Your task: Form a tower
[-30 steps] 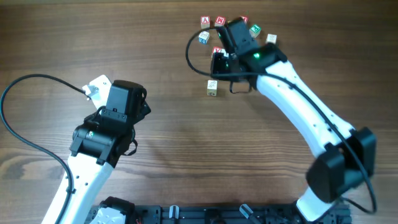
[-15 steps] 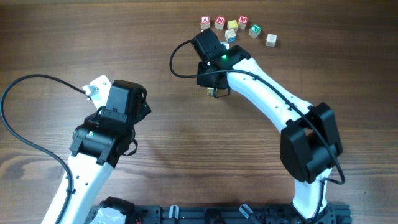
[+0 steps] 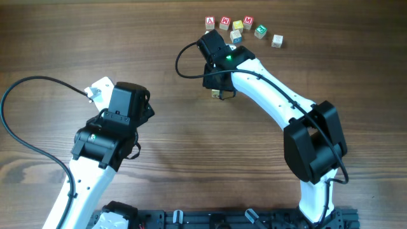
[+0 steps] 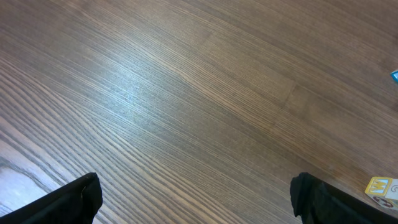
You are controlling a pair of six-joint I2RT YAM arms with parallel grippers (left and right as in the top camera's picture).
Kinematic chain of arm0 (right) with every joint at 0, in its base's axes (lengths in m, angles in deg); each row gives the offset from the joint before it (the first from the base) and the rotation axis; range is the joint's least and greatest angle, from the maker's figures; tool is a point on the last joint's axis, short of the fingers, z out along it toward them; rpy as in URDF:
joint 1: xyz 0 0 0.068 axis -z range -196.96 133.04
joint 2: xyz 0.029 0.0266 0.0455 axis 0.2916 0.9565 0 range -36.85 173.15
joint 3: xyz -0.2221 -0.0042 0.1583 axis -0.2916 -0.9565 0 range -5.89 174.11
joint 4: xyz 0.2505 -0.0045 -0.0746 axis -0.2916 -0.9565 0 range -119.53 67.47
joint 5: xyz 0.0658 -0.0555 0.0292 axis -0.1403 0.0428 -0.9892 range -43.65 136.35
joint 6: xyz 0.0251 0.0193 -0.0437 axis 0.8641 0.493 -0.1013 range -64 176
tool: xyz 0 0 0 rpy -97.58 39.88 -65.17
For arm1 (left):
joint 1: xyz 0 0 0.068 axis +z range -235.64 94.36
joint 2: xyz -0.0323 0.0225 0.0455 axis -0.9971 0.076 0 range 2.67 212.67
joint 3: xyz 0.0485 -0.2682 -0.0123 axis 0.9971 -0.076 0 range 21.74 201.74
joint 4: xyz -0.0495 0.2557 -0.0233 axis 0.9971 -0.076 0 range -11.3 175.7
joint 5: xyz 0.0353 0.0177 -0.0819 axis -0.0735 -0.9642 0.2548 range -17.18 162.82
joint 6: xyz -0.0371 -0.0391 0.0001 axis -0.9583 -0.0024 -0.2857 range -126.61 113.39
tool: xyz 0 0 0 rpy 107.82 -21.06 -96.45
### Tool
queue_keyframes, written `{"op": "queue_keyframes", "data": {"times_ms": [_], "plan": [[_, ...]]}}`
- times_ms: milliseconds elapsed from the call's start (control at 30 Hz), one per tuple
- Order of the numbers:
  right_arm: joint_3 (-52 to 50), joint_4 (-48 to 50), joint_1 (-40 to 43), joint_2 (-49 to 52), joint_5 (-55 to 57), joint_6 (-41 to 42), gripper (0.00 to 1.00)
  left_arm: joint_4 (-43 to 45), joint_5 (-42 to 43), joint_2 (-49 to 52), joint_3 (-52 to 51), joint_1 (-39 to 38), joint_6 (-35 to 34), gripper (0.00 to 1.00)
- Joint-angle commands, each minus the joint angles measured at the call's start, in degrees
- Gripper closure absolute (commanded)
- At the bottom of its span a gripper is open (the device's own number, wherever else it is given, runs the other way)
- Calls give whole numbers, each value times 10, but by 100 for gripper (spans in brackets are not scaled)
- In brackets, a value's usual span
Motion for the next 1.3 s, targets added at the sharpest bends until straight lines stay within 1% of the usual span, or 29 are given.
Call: {"op": "queue_keyframes", "data": {"times_ms": [0,67,267,333,433,633,700,967,1100,1267], "plan": [[10,0,2,9,12,5,63,1,1,0,0,3,-10,0],[10,-1,2,9,12,0,60,1,1,0,0,3,-10,0],[10,-3,0,9,12,-1,56,1,1,0,0,3,-10,0],[10,-6,-1,9,12,-3,63,1,1,0,0,3,-10,0],[10,-6,-1,9,12,-3,69,1,1,0,0,3,-10,0],[10,-6,-1,9,7,-5,73,1,1,0,0,3,-10,0],[12,-10,-1,6,7,-5,76,1,1,0,0,3,-10,0],[13,-13,-1,-14,1,-30,77,1,1,0,0,3,-10,0],[13,-12,-1,-17,-1,-35,80,1,1,0,0,3,-10,0],[13,-3,-2,-23,-1,-49,80,1,1,0,0,3,-10,0]]}}
